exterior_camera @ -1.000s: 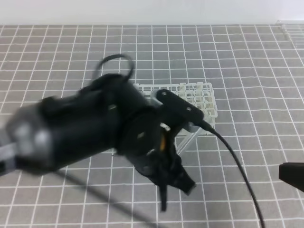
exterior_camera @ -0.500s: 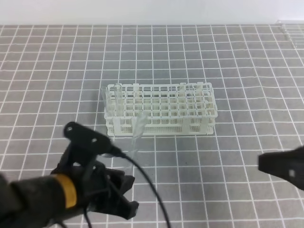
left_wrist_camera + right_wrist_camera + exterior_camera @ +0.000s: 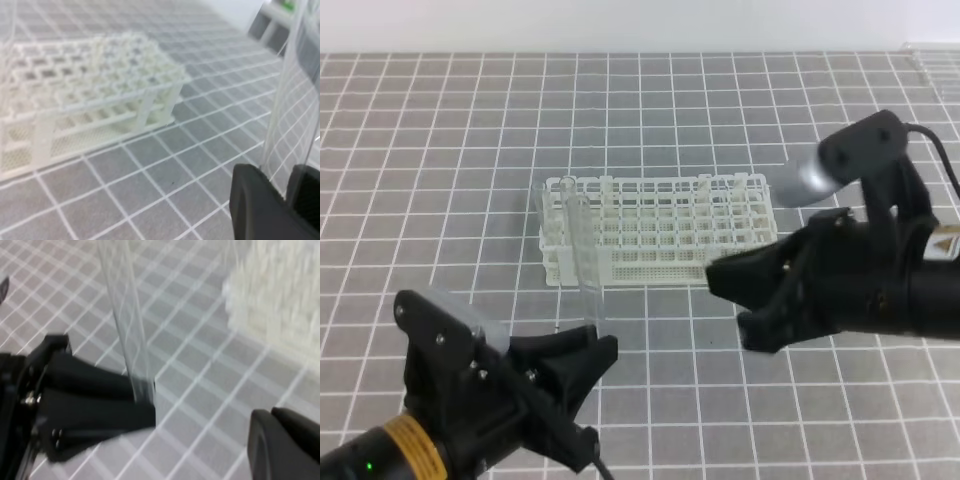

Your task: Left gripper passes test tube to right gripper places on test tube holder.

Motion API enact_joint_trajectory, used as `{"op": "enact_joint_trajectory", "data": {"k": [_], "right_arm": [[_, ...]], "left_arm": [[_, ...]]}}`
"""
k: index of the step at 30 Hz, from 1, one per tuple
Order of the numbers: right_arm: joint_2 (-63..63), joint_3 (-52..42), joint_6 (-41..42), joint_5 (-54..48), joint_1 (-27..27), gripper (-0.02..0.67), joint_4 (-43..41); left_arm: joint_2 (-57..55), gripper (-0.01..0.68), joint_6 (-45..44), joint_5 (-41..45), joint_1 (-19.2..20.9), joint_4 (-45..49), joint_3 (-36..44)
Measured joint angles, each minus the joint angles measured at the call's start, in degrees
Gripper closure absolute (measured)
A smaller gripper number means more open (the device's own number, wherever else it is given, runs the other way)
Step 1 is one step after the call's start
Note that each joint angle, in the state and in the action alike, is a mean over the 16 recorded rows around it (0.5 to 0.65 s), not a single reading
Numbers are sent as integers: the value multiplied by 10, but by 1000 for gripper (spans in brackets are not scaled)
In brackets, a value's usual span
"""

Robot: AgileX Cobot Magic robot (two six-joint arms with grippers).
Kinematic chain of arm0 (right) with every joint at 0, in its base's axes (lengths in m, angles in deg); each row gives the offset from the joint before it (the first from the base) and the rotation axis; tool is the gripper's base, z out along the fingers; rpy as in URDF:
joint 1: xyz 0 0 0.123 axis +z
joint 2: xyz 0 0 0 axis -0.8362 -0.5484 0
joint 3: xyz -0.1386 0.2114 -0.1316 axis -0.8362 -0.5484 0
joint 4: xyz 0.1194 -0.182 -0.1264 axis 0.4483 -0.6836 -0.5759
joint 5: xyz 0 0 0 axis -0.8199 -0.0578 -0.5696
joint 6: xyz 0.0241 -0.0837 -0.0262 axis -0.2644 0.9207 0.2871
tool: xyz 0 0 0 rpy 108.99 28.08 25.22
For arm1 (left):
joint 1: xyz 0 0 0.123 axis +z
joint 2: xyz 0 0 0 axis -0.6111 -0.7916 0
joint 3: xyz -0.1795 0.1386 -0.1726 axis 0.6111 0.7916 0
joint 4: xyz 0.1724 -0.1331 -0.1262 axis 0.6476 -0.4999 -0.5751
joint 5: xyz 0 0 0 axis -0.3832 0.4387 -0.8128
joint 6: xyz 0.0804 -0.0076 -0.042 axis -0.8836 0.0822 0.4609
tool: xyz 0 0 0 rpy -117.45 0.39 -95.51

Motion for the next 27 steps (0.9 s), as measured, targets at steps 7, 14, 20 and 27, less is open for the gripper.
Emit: {"op": "enact_joint_trajectory", "data": {"k": [7,14,20,27], "right_arm": [[34,-64,34,235,125,661,-22],[58,-125,50,395,201,614,-14],[43,-134,30,445,220,462,-5],[9,-125,6,481,225,263,-2]], "left_arm": [[-7,629,-8,-72,0,22,22],[-29,611,-17,-104,0,56,24],[-64,606,-21,-157,0,82,25],[-106,623,-21,-224,0,91,26]]}}
